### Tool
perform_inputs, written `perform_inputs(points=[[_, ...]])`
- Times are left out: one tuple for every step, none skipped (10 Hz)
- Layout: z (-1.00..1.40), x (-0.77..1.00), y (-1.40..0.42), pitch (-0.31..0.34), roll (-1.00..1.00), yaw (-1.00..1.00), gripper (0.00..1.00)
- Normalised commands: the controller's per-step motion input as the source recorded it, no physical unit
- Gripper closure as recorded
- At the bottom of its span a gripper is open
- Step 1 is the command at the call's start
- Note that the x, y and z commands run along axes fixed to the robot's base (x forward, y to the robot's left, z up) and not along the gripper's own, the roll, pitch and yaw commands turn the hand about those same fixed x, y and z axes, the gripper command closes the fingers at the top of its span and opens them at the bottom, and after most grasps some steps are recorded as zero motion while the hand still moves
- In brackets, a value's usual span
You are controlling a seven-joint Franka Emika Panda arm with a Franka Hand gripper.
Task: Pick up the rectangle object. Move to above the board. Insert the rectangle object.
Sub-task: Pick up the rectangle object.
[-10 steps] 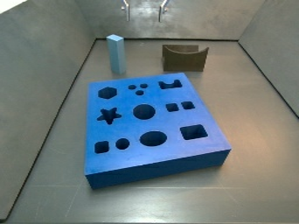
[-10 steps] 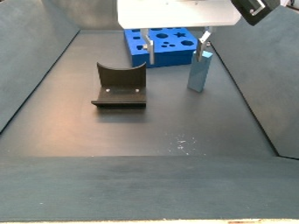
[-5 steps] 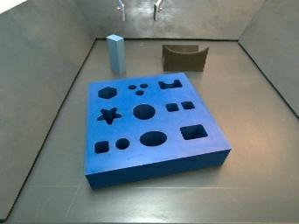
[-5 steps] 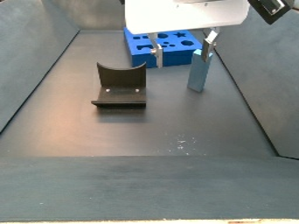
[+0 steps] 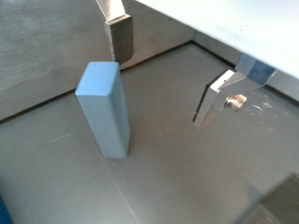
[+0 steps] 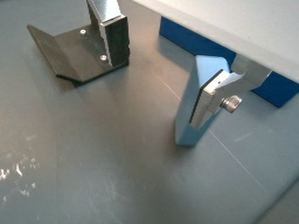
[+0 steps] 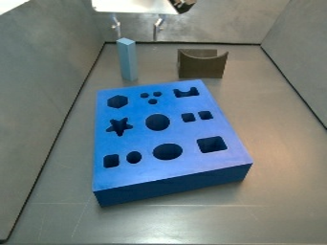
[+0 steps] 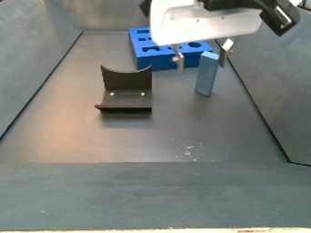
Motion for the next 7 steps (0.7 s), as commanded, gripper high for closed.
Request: perform_inputs(points=[[0.0, 0.0, 0.03, 0.0, 0.0, 0.0, 0.0], [0.0, -0.25, 0.39, 0.0, -0.1, -0.04, 0.0], [0.0, -0.19, 0.15, 0.0, 0.0, -0.1, 0.0], [0.0, -0.04, 0.12, 0.0, -0.09, 0.0, 0.0], [0.0, -0.02, 0.0, 0.0, -0.02, 0.0, 0.0], [-0.23, -0.6, -0.04, -0.017, -0.09, 0.0, 0.0], [-0.37, -1.0, -0.02, -0.051, 0.04, -0.11, 0.0]])
